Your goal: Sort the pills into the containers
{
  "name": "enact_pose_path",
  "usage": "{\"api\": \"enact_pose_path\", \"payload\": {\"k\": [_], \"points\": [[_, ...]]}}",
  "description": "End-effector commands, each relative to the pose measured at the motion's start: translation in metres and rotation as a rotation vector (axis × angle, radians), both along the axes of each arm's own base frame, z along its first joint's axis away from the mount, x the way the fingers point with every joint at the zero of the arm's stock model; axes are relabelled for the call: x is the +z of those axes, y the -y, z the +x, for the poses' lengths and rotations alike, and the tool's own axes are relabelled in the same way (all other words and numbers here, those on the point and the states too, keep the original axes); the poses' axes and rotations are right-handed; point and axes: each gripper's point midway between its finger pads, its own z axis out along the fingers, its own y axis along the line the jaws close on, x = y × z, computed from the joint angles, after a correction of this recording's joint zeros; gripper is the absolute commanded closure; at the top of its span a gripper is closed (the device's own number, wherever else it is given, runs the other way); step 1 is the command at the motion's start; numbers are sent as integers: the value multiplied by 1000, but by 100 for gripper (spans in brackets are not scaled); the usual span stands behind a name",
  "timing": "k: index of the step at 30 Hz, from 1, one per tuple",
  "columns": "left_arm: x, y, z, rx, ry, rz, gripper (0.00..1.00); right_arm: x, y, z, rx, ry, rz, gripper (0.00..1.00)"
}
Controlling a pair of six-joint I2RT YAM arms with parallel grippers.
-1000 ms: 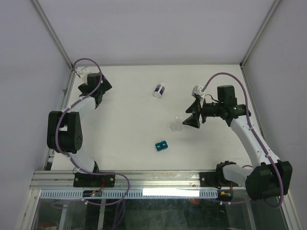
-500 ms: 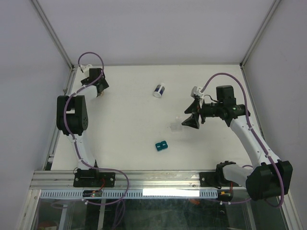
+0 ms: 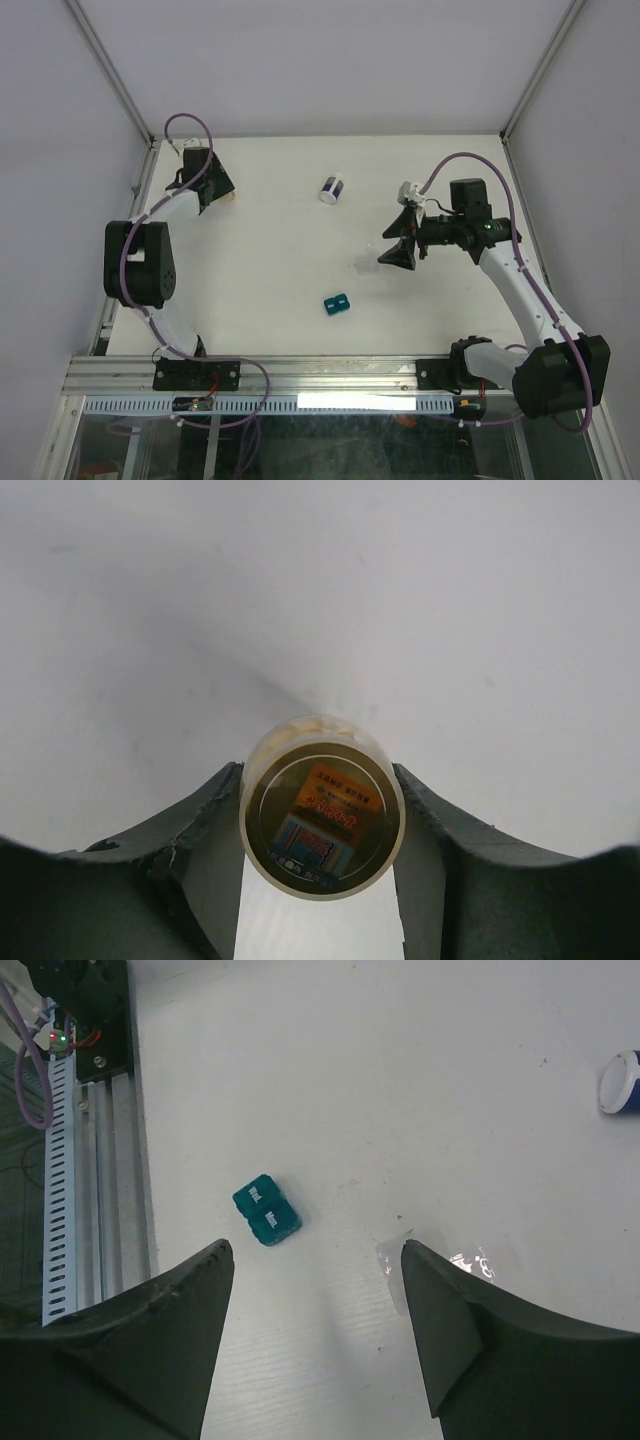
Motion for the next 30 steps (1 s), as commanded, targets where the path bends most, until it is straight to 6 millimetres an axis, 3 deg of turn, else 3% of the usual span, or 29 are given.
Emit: {"api": "enact_pose_path", "payload": {"k": [1,7,11,13,15,18,30], "points": [[90,104,-34,-299,220,-213,97,19,-11,-15,117,47,97,29],[154,224,-133,-780,396,-445,100,28,-16,-31,225,207,181,20],[195,280,-209,-1038,539,-645,100,56,-22,-34,271,194,244,17],[206,299,-243,-1112,587,-738,100,70,-27,-35,279,177,251,17],[214,317,-270,-1144,625,-786,100,71,-30,-34,256,166,228,17],[216,330,-283,-1113,680,-789,100,59,-26,-28,199,224,205,17],[202,370,-279,-984,639,-791,100,32,-31,-30,196,266,153,16]]}}
